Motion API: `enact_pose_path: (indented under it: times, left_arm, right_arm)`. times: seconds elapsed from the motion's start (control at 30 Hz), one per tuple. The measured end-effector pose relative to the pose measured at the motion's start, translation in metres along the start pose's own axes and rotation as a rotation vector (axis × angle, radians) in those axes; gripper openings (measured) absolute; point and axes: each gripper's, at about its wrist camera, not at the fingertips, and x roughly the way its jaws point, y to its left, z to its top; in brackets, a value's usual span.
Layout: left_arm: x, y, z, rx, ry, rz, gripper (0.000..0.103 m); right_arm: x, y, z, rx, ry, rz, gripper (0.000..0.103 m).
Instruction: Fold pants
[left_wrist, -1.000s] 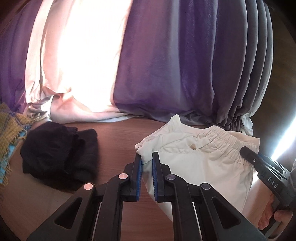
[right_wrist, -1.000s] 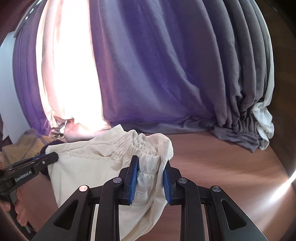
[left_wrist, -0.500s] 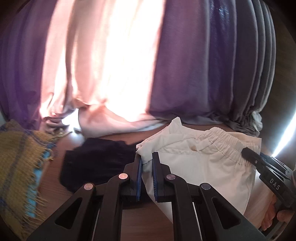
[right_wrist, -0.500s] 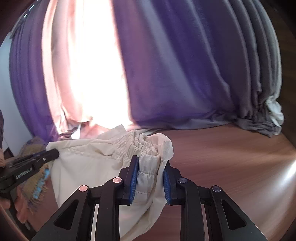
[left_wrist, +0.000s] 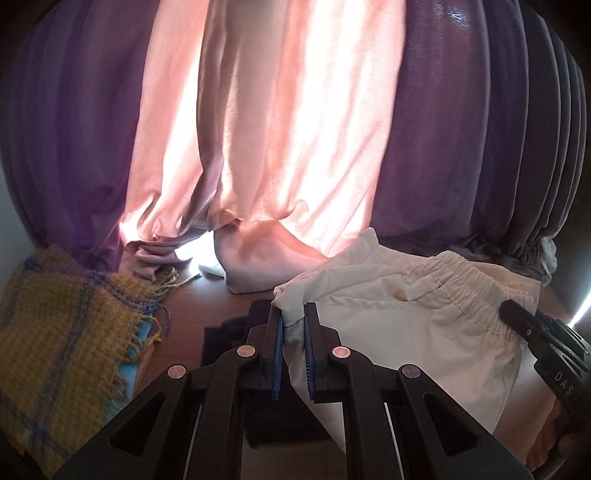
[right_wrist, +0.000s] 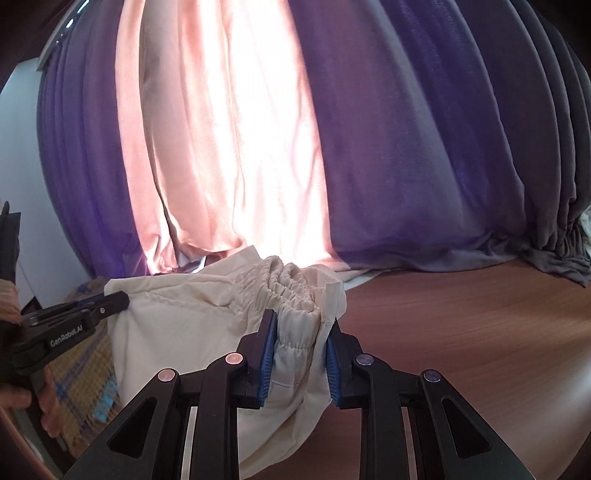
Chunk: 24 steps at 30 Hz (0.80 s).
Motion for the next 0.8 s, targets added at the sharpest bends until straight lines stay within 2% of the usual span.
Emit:
enact_pose_path:
  times: [0.13, 0.4, 0.57, 0.73, 0.8]
  left_arm:
    - [0.016, 0.025, 0.016, 0.059, -0.005, -0.070, 0.012]
    - [0.066, 0.060, 0.036, 0.219, 0.067, -0.203, 0.012]
    - [0.102, 0.063, 0.029, 0.310, 0.127, -0.270, 0.012]
    - [0.138, 0.059, 0.018, 0.318, 0.183, -0.356, 0.012]
    - [0.148, 0.059, 0.012, 0.324, 0.195, -0.358, 0.012]
  right_arm:
    - [0.011, 0.023, 0.002, 0.027, -0.008, -0.046, 0.025]
    - [0.034, 0.075, -0.017, 0.147, -0.008, -0.219, 0.025]
    - [0.044, 0.102, -0.034, 0.178, -0.014, -0.318, 0.025]
    - [0.053, 0.108, -0.053, 0.224, 0.014, -0.408, 0.025]
    - [0.057, 0.104, -0.061, 0.260, 0.029, -0.445, 0.025]
